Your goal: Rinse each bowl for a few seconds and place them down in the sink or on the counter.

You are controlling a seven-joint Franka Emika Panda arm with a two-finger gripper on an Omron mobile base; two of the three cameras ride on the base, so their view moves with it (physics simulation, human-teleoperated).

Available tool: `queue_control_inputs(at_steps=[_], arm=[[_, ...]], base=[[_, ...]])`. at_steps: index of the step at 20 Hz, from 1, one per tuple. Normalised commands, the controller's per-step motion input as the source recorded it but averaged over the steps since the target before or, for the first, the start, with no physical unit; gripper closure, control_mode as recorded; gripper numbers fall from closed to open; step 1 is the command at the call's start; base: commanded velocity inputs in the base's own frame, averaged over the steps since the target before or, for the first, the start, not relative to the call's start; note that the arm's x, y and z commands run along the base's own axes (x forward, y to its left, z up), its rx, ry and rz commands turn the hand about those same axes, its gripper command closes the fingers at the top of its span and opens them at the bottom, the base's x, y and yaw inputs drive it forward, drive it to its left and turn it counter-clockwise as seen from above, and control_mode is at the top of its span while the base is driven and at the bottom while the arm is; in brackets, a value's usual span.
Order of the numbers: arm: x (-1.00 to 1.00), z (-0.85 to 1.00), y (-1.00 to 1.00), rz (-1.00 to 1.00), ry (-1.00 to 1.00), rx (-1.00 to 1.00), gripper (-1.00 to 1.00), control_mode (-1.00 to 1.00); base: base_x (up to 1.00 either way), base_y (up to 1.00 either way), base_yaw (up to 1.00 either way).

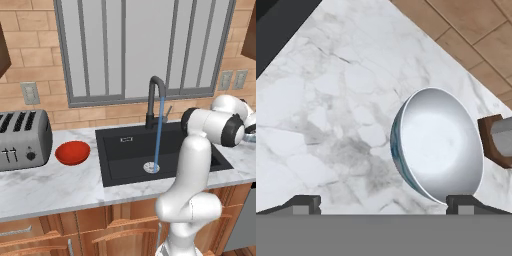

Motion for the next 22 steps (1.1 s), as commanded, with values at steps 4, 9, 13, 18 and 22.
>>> queue_control_inputs(at_steps=[4, 9, 13, 18, 22], arm=[[0.12, -0.05, -0.18, 0.04, 0.0, 0.02, -1.0, -1.0], [0.16, -0.07, -0.13, 0.03, 0.01, 0.01, -1.0, -1.0], [0.2, -0.1, -0.09, 0.02, 0.02, 0.01, -1.0, -1.0], [0.23, -0.16, -0.07, 0.02, 0.02, 0.0, -1.0, -1.0], [0.24, -0.18, -0.06, 0.02, 0.04, 0.0, -1.0, -1.0]], base=[[0.0, 0.0, 0.0], [0.0, 0.0, 0.0], [0.0, 0.0, 0.0], [0.0, 0.0, 0.0], [0.0, 0.0, 0.0]])
